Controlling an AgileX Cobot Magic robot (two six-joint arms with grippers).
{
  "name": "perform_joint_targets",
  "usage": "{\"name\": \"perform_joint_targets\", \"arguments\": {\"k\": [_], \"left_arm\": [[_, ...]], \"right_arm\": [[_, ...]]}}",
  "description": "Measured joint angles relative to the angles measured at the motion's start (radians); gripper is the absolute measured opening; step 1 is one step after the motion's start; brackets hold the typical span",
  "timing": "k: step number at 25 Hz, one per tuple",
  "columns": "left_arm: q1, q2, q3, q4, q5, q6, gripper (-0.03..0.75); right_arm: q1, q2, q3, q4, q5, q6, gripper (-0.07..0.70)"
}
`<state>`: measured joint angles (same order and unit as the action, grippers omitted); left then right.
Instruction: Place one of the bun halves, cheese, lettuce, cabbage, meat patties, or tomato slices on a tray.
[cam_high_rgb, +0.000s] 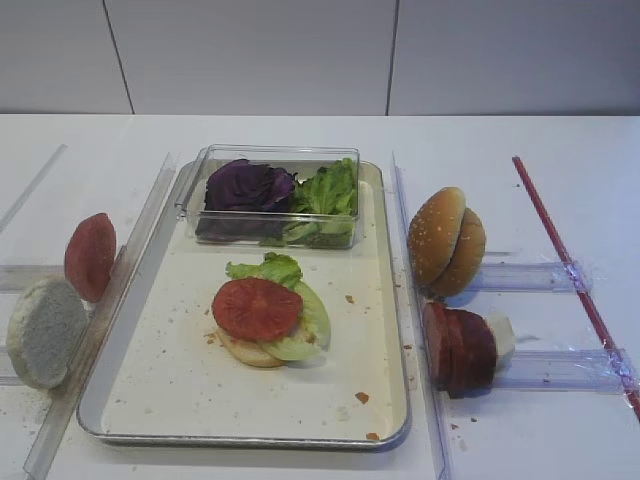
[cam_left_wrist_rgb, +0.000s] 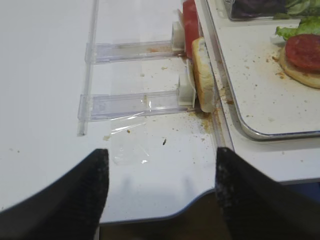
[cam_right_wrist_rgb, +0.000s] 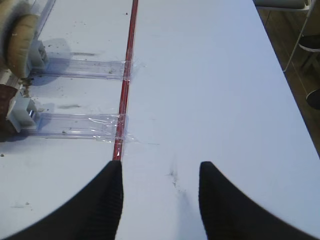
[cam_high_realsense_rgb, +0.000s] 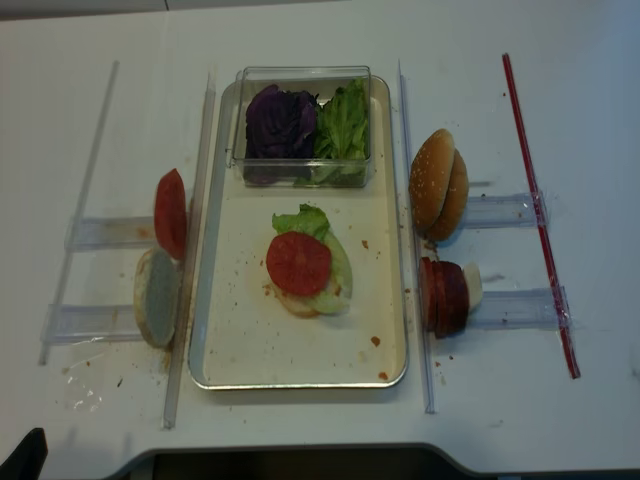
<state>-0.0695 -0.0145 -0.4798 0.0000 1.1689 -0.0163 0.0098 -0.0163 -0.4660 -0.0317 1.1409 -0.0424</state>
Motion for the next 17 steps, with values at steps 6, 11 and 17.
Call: {"name": "perform_joint_targets", "arguments": {"k": [6,11,17], "left_arm": [[0.000,0.000,0.000,0.000,0.000,0.000,0.435],[0.000,0.000,0.000,0.000,0.000,0.000,0.435],[0.000,0.000,0.000,0.000,0.002,0.000,0.435]], "right_arm": [[0.000,0.000,0.000,0.000,0.000,0.000,0.374],[0.000,0.000,0.000,0.000,0.000,0.000,0.373],[0.000,0.000,0.000,0.000,0.000,0.002,0.374]]}}
